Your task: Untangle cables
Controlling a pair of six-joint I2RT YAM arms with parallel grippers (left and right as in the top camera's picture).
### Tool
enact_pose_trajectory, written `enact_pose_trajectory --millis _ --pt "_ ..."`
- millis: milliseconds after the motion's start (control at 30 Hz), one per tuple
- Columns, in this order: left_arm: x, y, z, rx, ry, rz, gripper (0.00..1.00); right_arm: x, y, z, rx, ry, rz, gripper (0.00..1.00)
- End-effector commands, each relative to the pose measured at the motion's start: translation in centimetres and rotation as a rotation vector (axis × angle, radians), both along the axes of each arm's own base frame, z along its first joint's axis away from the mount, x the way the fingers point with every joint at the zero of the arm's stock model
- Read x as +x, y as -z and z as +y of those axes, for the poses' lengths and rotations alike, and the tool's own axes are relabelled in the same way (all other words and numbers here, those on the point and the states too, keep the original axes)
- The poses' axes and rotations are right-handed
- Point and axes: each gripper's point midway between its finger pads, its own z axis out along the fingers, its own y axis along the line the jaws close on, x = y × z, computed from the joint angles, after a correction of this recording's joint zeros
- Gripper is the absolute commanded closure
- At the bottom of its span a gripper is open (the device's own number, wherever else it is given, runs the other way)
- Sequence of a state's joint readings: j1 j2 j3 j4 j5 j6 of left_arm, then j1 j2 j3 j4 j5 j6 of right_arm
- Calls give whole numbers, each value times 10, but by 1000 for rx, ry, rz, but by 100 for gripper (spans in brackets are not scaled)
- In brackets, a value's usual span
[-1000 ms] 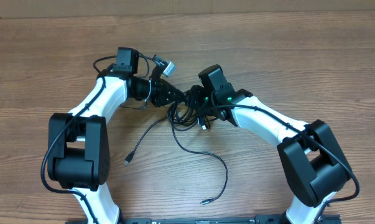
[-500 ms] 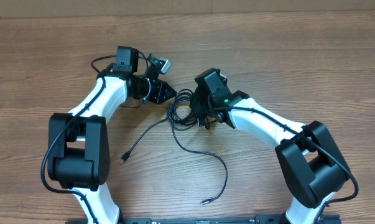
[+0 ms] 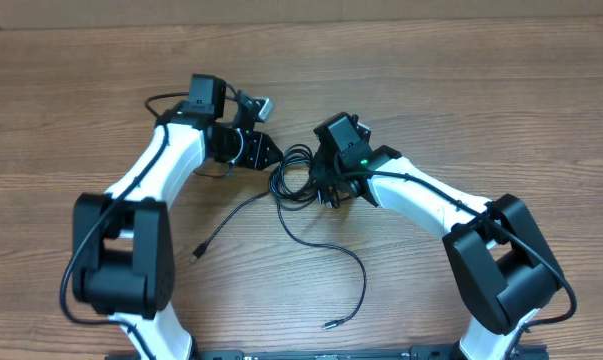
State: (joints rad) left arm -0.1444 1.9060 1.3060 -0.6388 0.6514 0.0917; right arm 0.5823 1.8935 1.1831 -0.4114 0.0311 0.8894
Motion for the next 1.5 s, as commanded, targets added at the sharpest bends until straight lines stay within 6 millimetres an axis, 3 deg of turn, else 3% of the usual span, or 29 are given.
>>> enact_pose_trajectory --millis 0,467,867,1067,1233,1467 --pt "2 -36 -4 1 -87 -7 73 4 -5 -10 -8 23 -9 68" --pt "-15 3 -7 384 -232 37 67 2 -1 -21 11 8 40 64" --pt "-8 24 -8 424 -276 44 71 -3 12 -19 29 -48 17 64" --pt "-3 22 -11 415 -276 29 80 0 11 -18 32 -54 6 74" --pt "2 14 -15 404 -274 13 77 0 11 -18 31 -57 4 79" --pt "-3 16 -25 431 -255 -6 77 0 10 -18 32 -57 2 79"
